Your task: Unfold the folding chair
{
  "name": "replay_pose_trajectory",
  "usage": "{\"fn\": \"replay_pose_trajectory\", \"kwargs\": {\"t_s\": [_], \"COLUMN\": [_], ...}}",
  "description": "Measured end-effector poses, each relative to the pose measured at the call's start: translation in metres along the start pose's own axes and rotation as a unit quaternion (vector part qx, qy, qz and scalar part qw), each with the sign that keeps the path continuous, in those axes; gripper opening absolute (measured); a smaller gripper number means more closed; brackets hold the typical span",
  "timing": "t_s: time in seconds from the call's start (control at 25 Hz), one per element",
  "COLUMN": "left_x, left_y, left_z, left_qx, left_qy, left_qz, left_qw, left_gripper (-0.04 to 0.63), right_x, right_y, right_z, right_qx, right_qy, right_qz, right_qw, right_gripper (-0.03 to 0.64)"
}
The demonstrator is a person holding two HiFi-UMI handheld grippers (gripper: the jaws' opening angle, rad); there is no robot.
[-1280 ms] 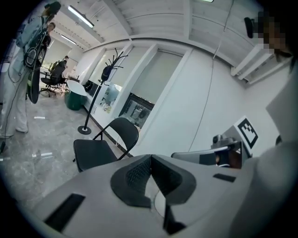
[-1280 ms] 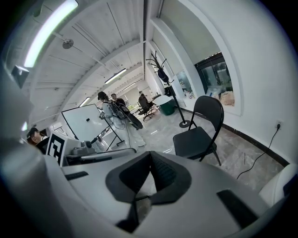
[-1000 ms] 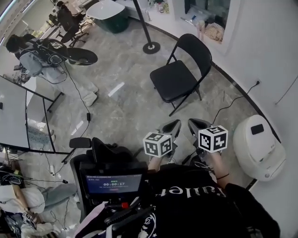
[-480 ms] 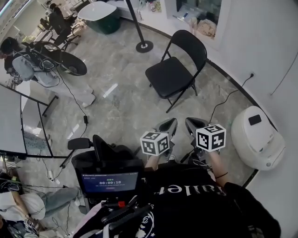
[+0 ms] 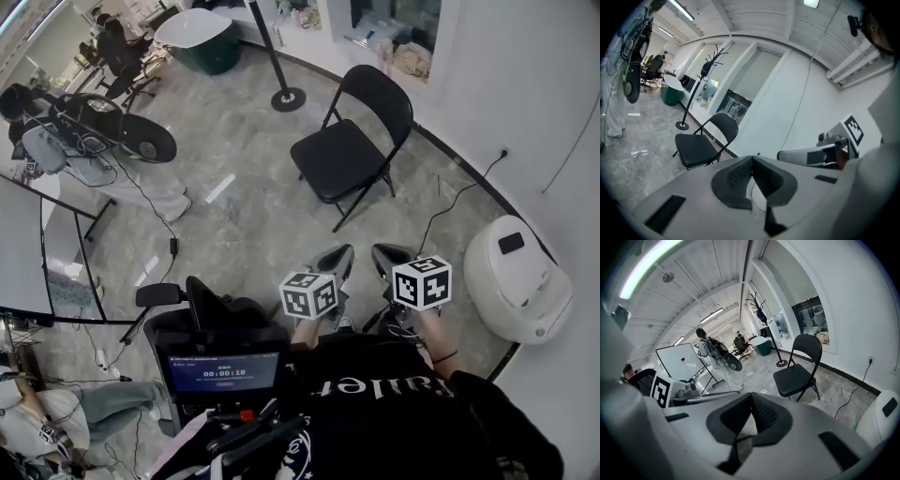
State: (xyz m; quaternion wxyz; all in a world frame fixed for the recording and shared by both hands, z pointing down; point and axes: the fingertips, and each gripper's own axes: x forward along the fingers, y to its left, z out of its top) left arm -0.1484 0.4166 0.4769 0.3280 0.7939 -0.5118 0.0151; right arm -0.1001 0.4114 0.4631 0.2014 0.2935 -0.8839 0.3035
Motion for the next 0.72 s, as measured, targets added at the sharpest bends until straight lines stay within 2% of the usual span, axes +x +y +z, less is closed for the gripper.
{"fn": "replay_pose_trajectory", "kwargs": {"t_s": [0.72], "left_x": [0.017], "left_y": [0.006], "left_z": [0.007], "left_qx": [-0.016], "left_qy": [0.000], "left_qz": [0.014], "left_qw": [0.9998], "left_gripper": [0.005], "right_x": [0.000], "right_y": [-0.017], "right_z": [0.010], "right_qx": [-0.001], "right_qy": [0.008], "right_qz": [0.003], "right_qw": [1.000], "right_gripper": [0.015]}}
